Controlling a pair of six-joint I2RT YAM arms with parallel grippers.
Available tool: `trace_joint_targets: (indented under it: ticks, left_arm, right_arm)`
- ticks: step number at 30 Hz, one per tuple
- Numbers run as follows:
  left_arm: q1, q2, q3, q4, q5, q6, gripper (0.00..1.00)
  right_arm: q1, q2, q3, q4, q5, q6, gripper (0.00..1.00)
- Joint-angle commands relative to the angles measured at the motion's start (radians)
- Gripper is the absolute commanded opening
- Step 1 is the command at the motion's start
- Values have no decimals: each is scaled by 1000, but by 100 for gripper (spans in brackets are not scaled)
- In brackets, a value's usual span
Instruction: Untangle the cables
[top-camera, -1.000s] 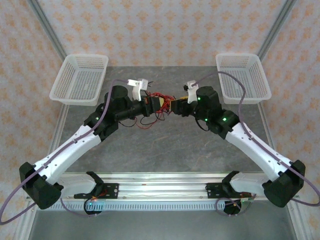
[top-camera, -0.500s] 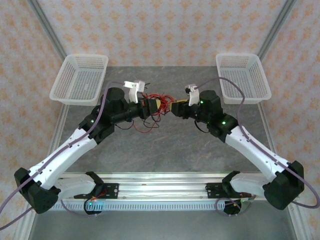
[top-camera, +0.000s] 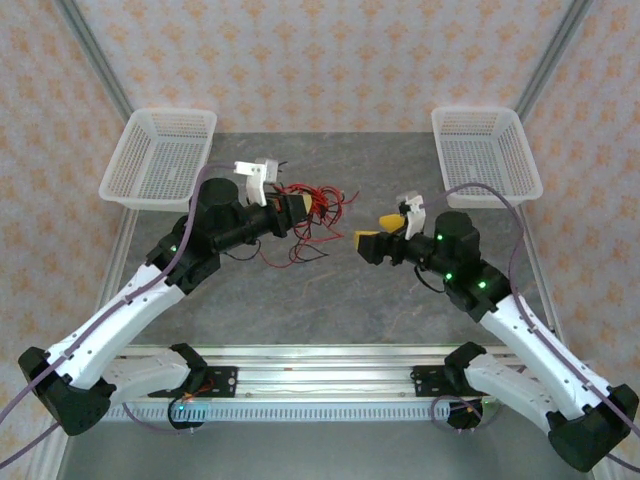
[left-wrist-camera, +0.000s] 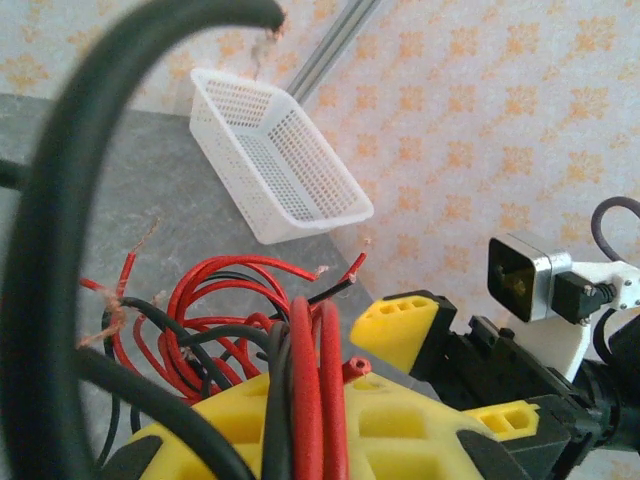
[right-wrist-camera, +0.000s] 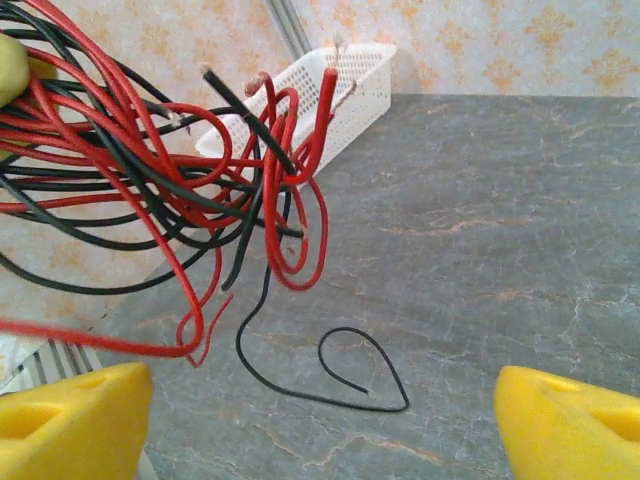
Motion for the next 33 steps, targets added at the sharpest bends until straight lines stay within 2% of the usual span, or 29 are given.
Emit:
trace_joint_targets:
  ticks: [1,9,16,22,25,33]
  left_arm:
    - [7,-9,13,68,24,43,0]
    - [7,-11,-3,65,83,101,0]
    - [7,-16,-7,83,81,112,0]
    - [7,-19,-6,105,80,112,0]
    - [5,-29,-4,108,67,115,0]
    - [7,-75,-11,109,1,120,0]
  right_arm:
    - [-3,32,107,-32,39,56,89]
    - [-3,282,343,-107,68,151,87]
    - [-3,378,293,-9,-41,231,79]
    - [-3,421,214,42,-49,262,51]
    - [-3,423,189,43,-15,261,38]
    - [-5,427,117,-1,229,258,37]
